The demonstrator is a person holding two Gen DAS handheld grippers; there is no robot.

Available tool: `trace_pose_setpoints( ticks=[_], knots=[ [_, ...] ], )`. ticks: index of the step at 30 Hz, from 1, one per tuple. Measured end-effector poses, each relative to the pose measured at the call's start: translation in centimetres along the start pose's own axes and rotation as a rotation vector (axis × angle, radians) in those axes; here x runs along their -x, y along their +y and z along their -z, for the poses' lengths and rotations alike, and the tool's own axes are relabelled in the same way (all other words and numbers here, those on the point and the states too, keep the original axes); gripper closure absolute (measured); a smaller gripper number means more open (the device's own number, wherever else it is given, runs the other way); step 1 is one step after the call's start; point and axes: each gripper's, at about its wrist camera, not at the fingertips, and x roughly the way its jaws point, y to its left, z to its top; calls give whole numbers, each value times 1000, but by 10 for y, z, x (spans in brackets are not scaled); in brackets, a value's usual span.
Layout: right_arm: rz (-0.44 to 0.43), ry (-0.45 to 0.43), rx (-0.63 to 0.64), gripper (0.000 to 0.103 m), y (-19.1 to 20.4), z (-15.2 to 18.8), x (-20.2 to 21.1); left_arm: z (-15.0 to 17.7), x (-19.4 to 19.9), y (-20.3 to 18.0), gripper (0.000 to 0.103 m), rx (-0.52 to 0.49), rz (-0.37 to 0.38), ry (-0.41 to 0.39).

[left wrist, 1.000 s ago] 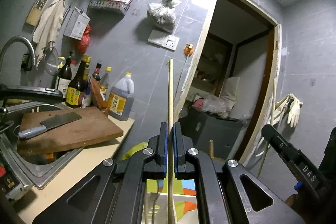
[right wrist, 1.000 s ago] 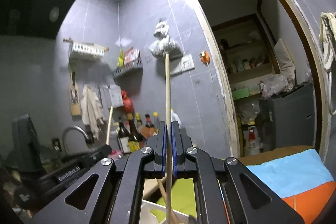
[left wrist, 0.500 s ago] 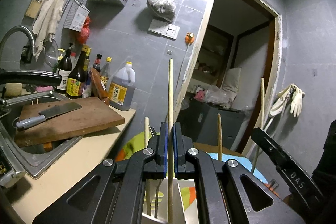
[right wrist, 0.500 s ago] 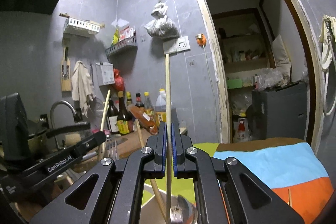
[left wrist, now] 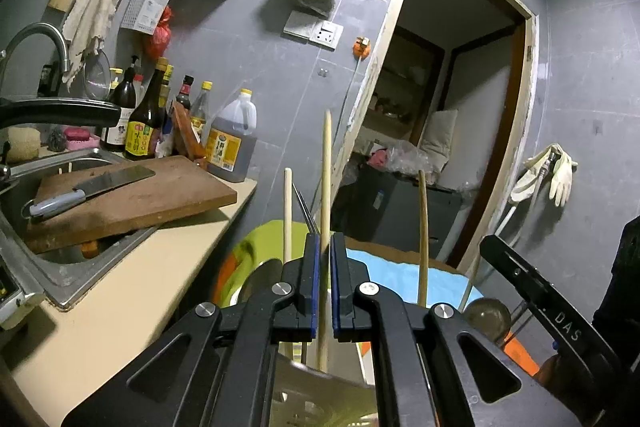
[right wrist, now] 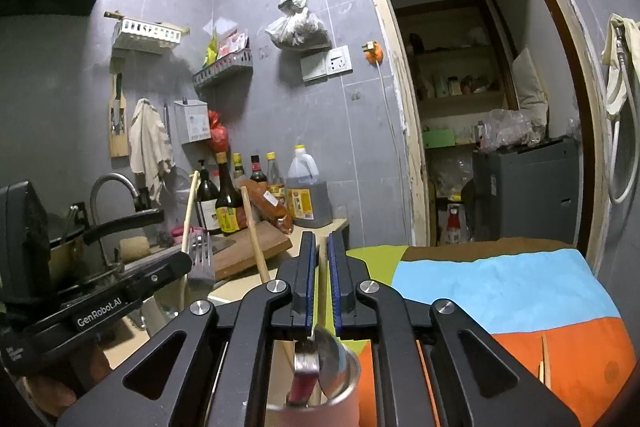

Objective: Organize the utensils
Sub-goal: 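Drop the chopstick into the caddy with the left tool while the right tool drops its chopstick in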

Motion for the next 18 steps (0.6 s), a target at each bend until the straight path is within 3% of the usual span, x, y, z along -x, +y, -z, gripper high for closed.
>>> trace_pose_setpoints(
  ticks=[5,9,14,18],
  knots=[
    [0,-3,4,93,0,-2,7,2,2,-3,99,-5,-3,18],
    [-1,-18,9,80,-1,-7,15,0,8,-8,98,-7,7,13],
    [12,-44,24,79,-5,-15,29,-7,17,-23,86,-39,27,-5],
    [30,-58,24,71,-14,-23,42,-13,25,-40,75,-64,56,-17]
  ],
)
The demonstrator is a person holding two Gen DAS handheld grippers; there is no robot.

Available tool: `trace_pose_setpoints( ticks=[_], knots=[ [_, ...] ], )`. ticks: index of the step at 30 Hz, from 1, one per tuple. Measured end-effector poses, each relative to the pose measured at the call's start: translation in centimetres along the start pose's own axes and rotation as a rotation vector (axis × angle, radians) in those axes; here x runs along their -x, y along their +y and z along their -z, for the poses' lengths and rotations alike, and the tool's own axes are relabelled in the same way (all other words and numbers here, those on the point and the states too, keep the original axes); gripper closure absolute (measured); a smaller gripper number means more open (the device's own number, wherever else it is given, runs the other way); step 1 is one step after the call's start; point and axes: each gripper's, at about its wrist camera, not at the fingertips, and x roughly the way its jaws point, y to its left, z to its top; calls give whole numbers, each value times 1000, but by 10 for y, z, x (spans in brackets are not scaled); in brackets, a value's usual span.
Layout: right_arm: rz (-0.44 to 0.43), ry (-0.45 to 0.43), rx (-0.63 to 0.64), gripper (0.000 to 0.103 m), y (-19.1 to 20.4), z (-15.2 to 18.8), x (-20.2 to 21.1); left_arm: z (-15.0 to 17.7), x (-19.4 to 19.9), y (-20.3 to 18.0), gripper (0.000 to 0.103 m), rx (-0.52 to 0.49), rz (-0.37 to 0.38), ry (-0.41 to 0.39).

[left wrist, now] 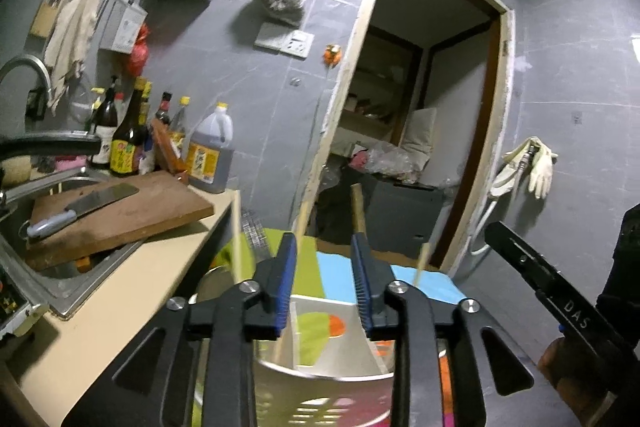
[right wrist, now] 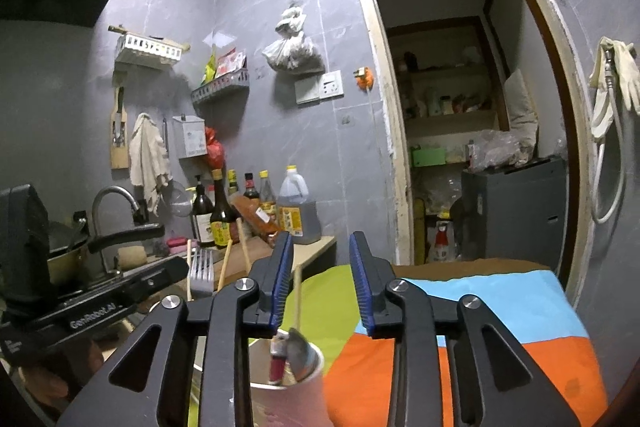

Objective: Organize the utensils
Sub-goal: 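Drop the chopstick into the caddy with the left tool while the right tool drops its chopstick in, then move both open tools back over the last two chopsticks on the cloth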

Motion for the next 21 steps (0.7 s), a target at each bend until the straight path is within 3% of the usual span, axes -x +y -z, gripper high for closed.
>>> trace_pose_setpoints(
  ticks=[5,8,11,13,18,21],
  knots=[
    [25,-20,7,58,-13,-10,20,-9,6,-24,62,-34,29,-19],
    [47,-24,8,51,-23,-16,32,-11,9,-39,46,-44,35,-32],
    [79,-20,4,32,-35,-21,45,-11,10,-52,34,-31,52,-40],
    [94,-22,-1,27,-44,-23,54,-10,9,-60,24,-28,64,-34],
    [148,-12,7,10,-62,-28,74,-3,8,-84,10,-36,83,-31],
    [172,-5,-1,1,-74,-27,86,4,8,-97,8,-42,103,-20]
  ],
)
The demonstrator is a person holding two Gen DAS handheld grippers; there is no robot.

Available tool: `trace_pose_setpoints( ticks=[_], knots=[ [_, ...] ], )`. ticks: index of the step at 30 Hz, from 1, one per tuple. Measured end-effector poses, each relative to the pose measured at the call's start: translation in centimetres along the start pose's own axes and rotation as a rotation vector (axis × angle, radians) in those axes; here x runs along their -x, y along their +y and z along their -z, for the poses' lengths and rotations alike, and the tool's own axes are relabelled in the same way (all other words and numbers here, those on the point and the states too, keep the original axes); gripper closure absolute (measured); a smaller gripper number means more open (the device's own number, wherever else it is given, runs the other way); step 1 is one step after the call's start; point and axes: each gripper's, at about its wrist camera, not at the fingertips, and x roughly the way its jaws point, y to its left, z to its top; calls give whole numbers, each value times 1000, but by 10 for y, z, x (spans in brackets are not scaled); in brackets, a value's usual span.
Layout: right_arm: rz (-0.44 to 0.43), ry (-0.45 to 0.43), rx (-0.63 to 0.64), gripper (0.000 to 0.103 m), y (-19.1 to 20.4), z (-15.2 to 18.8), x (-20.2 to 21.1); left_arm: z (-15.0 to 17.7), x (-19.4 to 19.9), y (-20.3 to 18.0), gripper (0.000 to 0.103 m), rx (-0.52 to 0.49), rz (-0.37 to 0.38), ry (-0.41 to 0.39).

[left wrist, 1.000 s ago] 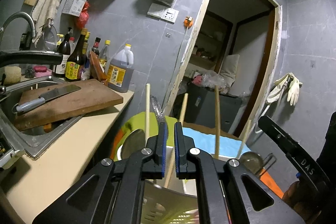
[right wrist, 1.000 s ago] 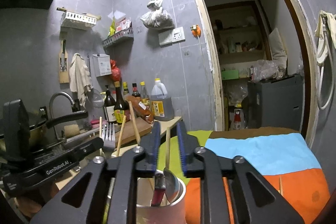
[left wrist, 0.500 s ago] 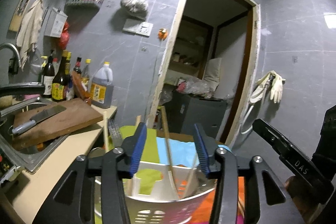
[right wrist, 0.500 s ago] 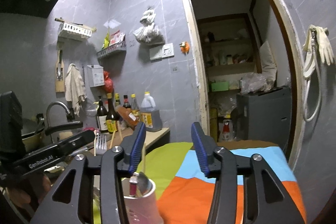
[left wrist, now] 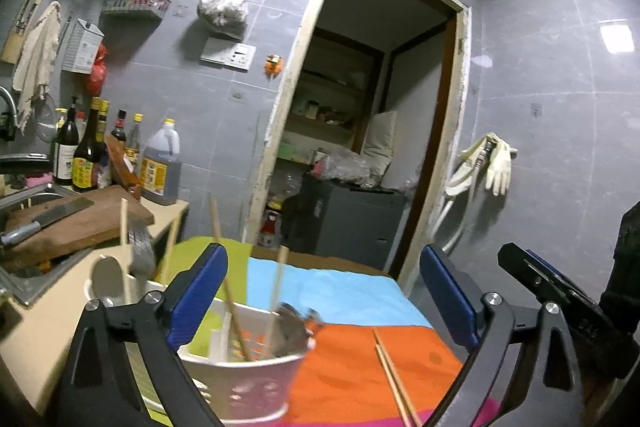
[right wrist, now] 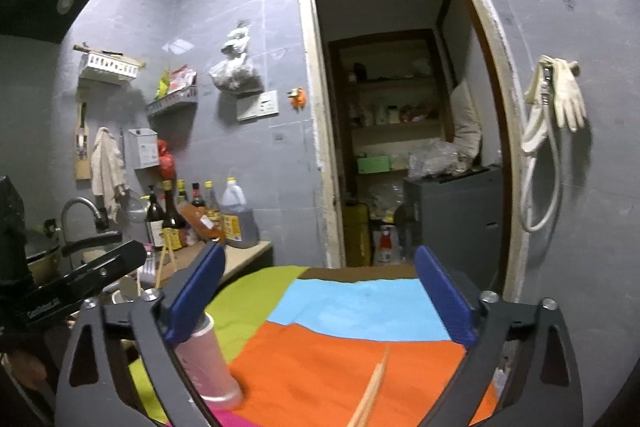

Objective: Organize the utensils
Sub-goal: 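Move both open tools back over the last two chopsticks on the cloth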

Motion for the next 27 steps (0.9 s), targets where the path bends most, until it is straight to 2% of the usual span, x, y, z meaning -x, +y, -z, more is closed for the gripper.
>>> trace_pose_setpoints(
  ticks=[4,12,19,27],
  knots=[
    [26,30,12,0,-14,4,8,10,-4,-18,8,-34,9,41],
    [74,158,23,0,-39,25,11,47,-19,-47,8,-129,-13,199],
    [99,293,18,0,-49,54,-1,80,-30,-46,8,-101,-43,305],
    [110,485,-18,0,-62,85,-28,108,-51,-37,8,-74,-102,477]
  ],
)
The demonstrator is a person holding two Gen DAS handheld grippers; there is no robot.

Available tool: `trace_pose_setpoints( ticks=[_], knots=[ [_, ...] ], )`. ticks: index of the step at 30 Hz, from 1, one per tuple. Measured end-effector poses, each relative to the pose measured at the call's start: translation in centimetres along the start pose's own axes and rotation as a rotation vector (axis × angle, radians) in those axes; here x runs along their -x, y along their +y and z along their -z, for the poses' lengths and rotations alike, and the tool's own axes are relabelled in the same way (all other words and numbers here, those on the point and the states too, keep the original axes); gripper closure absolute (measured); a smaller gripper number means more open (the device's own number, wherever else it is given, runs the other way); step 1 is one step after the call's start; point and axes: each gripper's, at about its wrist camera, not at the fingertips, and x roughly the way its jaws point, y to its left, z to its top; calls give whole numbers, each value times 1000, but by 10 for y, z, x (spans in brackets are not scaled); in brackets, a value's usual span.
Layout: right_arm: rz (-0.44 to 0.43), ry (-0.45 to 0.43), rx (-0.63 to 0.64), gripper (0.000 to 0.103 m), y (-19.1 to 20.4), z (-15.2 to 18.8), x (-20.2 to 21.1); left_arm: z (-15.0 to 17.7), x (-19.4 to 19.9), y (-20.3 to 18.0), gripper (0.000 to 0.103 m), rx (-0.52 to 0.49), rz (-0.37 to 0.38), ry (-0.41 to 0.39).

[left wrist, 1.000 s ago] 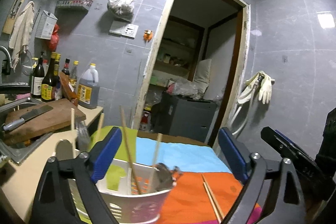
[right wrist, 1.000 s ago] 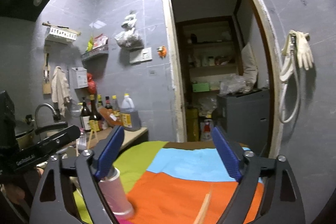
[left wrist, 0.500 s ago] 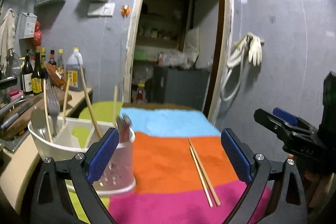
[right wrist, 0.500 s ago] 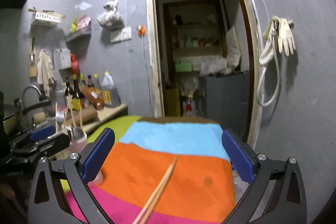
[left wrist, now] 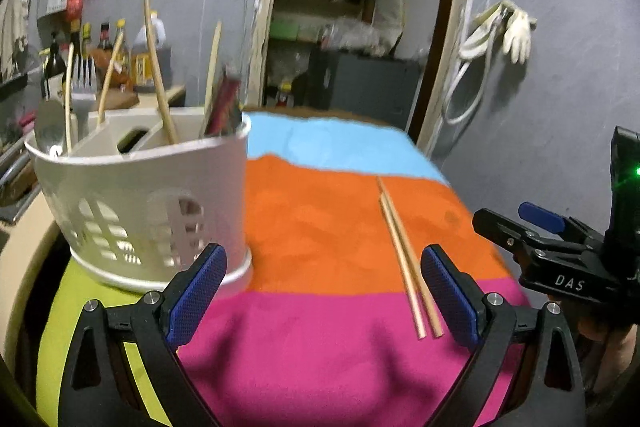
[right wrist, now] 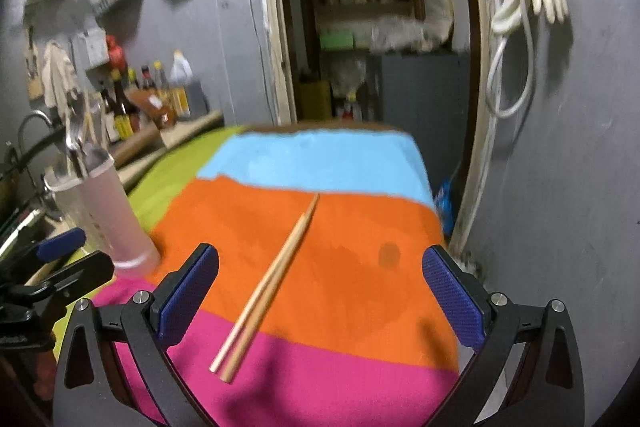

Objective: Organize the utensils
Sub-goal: 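Move both open tools back over the last two chopsticks on the cloth, then grasp a chopstick with the left tool while the right tool grasps the other chopstick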

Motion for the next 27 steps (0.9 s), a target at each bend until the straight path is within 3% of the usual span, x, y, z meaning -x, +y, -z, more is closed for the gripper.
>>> trace_pose_setpoints(
  ticks=[4,6,12,16,27],
  knots=[
    [-19,84,18,12,1,6,-20,3,-11,3,8,5,-18,52],
    [-26,122,47,25,5,8,-29,5,-17,3,8,6,-26,83],
    [-70,239,78,35,11,10,-59,8,-31,6,8,11,-41,153],
    [-63,316,127,39,17,14,-77,9,-35,9,8,23,-46,181],
    [-38,337,211,42,5,19,-68,5,-36,-3,8,-36,-2,196]
  ],
)
